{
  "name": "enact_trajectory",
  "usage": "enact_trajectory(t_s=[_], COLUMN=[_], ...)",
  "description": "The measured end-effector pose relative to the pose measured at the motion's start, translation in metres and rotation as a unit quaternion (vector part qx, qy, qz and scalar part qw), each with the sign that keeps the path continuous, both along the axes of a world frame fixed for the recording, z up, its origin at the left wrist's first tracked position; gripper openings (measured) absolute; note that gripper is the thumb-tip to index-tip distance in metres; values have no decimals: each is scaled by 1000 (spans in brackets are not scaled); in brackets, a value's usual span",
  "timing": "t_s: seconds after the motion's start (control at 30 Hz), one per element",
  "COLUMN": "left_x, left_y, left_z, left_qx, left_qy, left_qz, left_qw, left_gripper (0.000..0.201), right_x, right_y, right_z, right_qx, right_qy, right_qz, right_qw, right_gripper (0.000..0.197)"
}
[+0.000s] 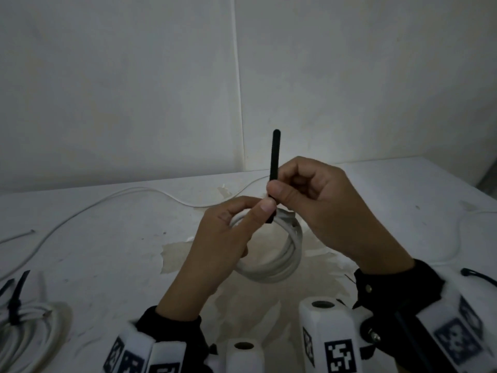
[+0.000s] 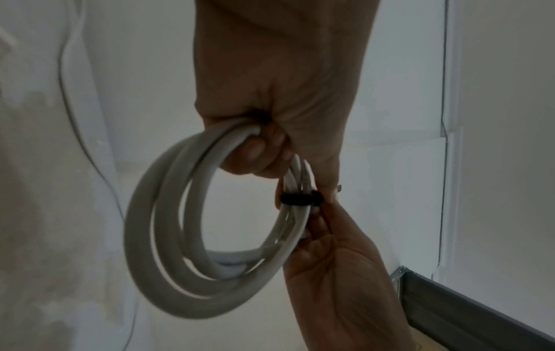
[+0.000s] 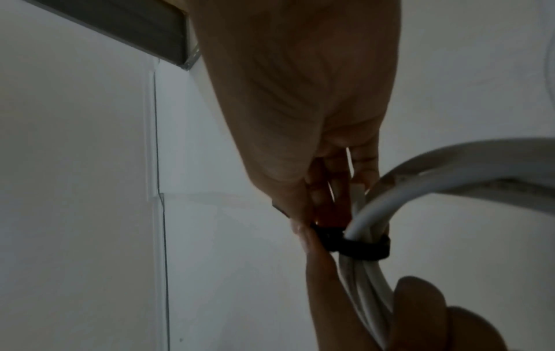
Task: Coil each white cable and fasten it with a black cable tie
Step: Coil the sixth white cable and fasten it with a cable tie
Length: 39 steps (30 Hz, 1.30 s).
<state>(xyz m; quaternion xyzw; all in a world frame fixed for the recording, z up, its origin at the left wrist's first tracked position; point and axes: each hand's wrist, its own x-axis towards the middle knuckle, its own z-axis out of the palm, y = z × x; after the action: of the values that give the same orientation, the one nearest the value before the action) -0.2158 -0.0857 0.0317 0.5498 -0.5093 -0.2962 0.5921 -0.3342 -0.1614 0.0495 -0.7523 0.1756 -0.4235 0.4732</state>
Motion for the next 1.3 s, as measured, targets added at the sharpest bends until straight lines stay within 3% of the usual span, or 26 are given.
enact_trajectory(t_s=[0.23, 0.5, 0.7, 0.77, 0.87, 0.97, 1.07, 1.2, 1.3], left_x=[-6, -10, -3, 3, 12, 14, 13, 25, 33], left_y=[-2, -3, -3, -3, -2, 0, 1, 9, 26], left_z=[-4, -4, 3, 4, 6, 6, 5, 3, 0], left_qx=[3, 13, -15, -33, -63, -77, -71, -48, -22], left_qy=[28, 30, 6, 41, 107, 133, 103, -25, -52], left_qz=[-3, -31, -4, 29, 59, 65, 49, 47, 20], left_qw=[1000, 999, 1000, 998, 991, 986, 991, 997, 998], left_gripper=[32, 21, 22, 29, 26, 25, 27, 24, 22], right_x=[5, 4, 7, 9, 12, 16, 17, 17, 20], right_y=[5, 0, -1, -2, -3, 2, 3, 3, 7], right_z=[-4, -4, -5, -6, -13, -16, -16, -15, -14], right_qx=[-77, -46, -49, -39, -28, -16, 0, 29, 42], right_qy=[4, -40, -67, -26, 65, 86, 66, 34, 38], right_qz=[-67, -118, -60, -33, -4, 31, 13, -11, -23], right_qw=[995, 991, 995, 998, 997, 996, 998, 999, 998], right_gripper=[13, 20, 13, 11, 25, 28, 26, 26, 25])
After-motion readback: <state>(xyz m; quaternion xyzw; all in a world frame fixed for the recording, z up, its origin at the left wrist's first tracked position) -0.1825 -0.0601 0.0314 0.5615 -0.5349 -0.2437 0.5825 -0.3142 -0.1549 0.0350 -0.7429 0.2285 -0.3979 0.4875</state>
